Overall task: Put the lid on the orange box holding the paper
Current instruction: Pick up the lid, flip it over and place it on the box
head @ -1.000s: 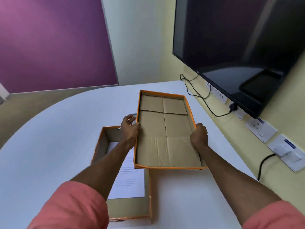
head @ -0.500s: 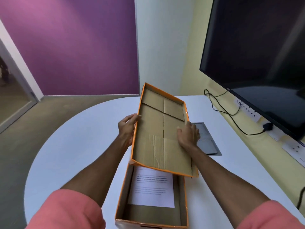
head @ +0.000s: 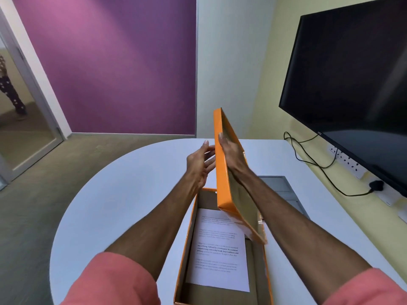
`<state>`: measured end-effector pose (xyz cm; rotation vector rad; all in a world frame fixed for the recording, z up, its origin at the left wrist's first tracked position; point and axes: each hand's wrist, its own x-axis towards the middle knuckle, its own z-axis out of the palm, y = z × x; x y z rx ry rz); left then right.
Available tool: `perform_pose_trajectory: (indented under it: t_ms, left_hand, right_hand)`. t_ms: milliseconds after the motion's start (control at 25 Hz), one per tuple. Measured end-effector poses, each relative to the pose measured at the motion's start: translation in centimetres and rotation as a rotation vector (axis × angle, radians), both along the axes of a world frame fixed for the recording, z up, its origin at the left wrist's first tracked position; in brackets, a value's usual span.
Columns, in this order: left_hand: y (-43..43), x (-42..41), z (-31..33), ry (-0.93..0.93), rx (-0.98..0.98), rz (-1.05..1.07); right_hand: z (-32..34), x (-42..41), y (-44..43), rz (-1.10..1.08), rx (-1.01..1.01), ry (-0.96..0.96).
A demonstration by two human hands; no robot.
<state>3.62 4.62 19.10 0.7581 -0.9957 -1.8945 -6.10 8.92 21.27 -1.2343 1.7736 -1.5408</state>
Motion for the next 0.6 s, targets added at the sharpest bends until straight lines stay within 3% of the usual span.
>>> perform_pose_trajectory:
  t_ms: [160, 360, 520, 600]
  left_hand:
    - [-0.7, -0.1, 0.8, 0.028, -0.054, -0.121]
    - [-1.7, 1.2, -3.3, -0.445, -0.179, -0.09]
    - [-2.1, 2.7, -6.2, -0.587, -0.011, -0.148]
    - [-2.2, 3.3, -6.4, -0.533, 0.095, -0.207]
  right_hand:
    - [1.9, -1.4, 0.3, -0.081, -0.058, 0.035]
    - [3.9, -2.2, 1.5, -0.076, -0.143, -0.303]
    - [4.7, -3.5, 2.4, -0.021, -0.134, -0.549]
    - [4.2, -4.2, 2.7, 0.06, -0.101, -0.654]
